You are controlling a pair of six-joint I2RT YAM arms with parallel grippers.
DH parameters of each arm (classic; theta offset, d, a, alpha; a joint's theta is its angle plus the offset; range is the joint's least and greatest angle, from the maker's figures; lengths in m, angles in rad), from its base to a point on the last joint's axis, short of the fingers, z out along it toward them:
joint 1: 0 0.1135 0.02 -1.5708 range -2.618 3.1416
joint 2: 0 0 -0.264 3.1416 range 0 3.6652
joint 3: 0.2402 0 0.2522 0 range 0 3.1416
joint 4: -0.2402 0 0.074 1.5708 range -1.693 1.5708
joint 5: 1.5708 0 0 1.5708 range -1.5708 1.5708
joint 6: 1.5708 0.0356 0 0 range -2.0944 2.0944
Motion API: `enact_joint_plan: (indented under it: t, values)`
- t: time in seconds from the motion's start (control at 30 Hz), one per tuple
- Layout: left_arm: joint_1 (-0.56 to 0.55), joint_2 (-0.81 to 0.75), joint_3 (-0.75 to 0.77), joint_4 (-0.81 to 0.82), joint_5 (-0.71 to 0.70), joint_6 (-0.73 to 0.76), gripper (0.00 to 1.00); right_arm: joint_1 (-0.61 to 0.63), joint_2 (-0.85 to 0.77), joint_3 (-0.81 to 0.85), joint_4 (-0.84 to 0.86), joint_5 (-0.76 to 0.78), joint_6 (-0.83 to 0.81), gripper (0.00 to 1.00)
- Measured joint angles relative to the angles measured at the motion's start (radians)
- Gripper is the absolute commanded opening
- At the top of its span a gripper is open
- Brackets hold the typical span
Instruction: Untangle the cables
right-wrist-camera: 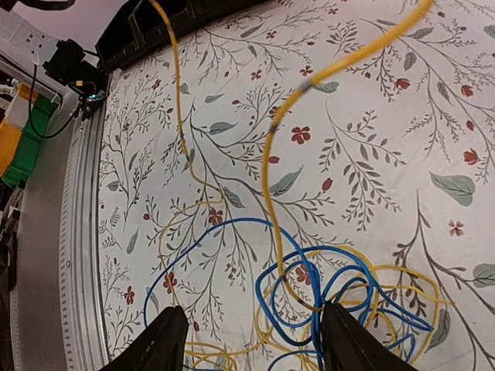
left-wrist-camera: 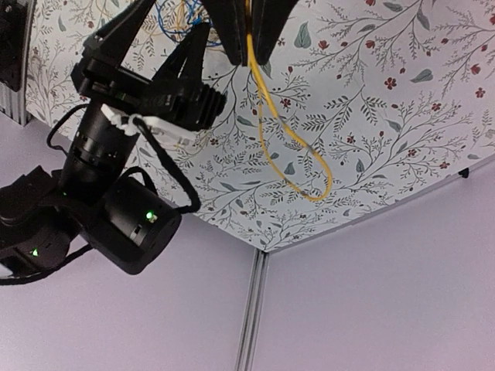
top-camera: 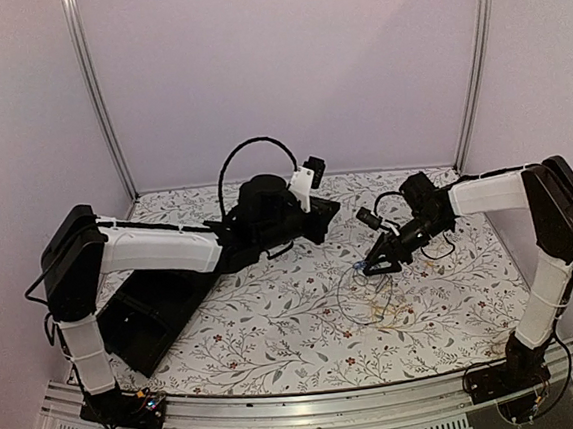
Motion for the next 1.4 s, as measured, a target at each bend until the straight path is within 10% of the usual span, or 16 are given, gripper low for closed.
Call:
enact_joint_plan:
  t: [0.53,1.0,1.4]
  values:
    - [-0.001,-0.111,-0.015,-0.106,-0.006,-0.016,0.00,0.046,0.123,0.011,0.140,0.229,0.078,0.04]
    - [-0.009,-0.465,0.224,-0.368,-0.145,0.083,0.00,0.034,0.177,0.048,0.152,0.381,0.101,0.15]
    - [-0.009,-0.521,0.604,-0.610,-0.242,0.196,0.00,-0.029,0.188,0.074,0.151,0.450,0.130,0.02]
